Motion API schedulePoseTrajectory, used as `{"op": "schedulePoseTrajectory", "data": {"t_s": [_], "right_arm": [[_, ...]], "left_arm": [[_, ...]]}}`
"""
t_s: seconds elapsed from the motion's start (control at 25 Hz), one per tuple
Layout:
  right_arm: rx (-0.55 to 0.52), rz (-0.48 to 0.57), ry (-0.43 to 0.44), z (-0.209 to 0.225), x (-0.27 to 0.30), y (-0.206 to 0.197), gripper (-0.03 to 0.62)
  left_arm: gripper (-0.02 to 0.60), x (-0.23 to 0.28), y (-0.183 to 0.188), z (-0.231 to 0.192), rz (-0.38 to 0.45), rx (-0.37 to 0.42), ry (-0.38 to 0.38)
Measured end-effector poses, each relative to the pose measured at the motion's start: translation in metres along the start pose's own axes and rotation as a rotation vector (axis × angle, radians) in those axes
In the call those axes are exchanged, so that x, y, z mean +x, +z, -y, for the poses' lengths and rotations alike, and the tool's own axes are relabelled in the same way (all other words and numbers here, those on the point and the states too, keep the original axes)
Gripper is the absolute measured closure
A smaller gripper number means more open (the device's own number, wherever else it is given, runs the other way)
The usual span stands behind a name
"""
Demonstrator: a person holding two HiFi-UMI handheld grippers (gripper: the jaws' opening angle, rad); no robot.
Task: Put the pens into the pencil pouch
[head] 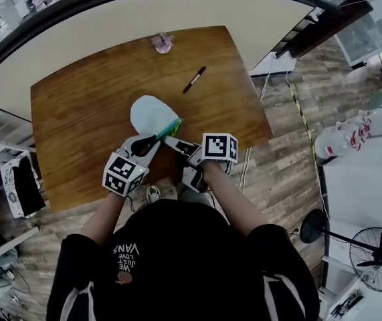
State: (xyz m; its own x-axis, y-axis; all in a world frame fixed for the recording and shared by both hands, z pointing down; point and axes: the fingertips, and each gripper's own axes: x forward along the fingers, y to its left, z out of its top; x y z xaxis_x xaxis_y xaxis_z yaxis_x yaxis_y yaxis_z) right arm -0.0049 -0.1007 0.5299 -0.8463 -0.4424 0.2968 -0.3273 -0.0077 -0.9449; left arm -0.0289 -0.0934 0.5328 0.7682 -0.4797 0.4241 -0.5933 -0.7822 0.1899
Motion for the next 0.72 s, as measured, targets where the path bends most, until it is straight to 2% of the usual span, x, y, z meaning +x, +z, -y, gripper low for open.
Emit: {"op": "schedulePoseTrajectory", "data": {"t_s": [0.08, 0.2, 0.44, 0.72], "right_arm": [[0.039, 0.042, 0.044, -0.006, 0.0, 0.011, 0.548], [0.08, 0.105, 0.08, -0.01, -0.001, 0.027, 0.548], [0.008, 0.189, 0.055, -0.014, -0.007, 0.062, 0.546], [-0.048, 0.212, 0.051, -0.015, -0.01, 0.097, 0.519]], "left_arm": [[0.531, 0.0, 0.009, 0.0, 0.024, -0.047, 0.004], [0.531, 0.001, 0.016, -0.003, 0.039, -0.07, 0.013], [0.531, 0.005, 0.021, -0.011, 0.049, -0.104, 0.043], [0.531, 0.016, 0.032, -0.027, 0.089, -0.197, 0.095]]}}
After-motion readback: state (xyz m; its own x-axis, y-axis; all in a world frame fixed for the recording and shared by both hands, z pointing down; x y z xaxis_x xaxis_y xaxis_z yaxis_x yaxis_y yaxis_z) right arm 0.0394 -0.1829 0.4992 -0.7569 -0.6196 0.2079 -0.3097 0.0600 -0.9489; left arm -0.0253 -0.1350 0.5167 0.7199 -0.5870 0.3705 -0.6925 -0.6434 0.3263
